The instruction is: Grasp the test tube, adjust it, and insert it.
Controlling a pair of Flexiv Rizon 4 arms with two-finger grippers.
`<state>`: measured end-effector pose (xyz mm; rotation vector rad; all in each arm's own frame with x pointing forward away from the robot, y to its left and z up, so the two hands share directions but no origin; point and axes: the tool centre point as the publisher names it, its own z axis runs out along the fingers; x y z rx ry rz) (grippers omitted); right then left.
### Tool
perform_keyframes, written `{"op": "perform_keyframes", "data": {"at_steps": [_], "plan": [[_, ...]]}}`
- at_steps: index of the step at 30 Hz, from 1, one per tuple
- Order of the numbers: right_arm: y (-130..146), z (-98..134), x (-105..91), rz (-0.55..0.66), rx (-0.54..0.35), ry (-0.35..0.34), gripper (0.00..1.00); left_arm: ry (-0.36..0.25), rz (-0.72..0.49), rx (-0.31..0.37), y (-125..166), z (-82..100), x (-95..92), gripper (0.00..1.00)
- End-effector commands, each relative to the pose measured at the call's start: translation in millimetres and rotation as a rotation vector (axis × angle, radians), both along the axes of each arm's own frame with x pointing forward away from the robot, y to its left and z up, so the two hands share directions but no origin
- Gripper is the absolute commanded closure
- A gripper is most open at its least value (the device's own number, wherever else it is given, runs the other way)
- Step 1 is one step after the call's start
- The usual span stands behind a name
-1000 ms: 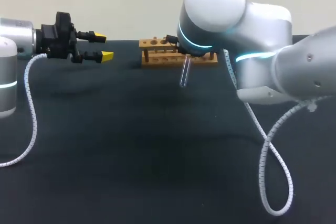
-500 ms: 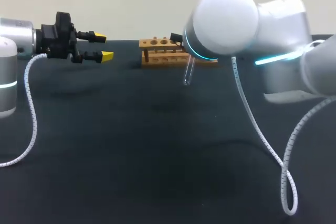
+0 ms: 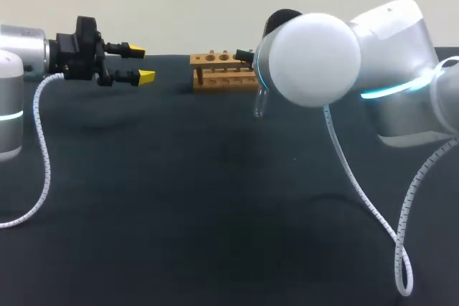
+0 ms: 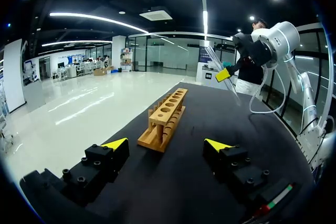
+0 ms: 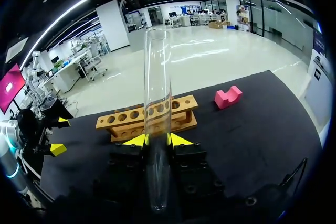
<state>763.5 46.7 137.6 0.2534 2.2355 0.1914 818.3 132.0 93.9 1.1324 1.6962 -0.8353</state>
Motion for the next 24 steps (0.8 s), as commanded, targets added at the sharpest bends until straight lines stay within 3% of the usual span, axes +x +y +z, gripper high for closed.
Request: {"op": "perform_keyframes", "data": {"at_steps": [1, 24], "plan": [[-0.7, -2.0, -2.1, -0.005, 0.001, -0.034, 1.00, -0.005, 0.000, -0.003, 0.8, -1.1, -0.6, 0.00], [-1.8, -1.6, 0.5, 0.005, 0.002, -0.044, 1.00, -0.005, 0.000, -0.003, 0.8, -1.1, -0.6, 0.00]]}}
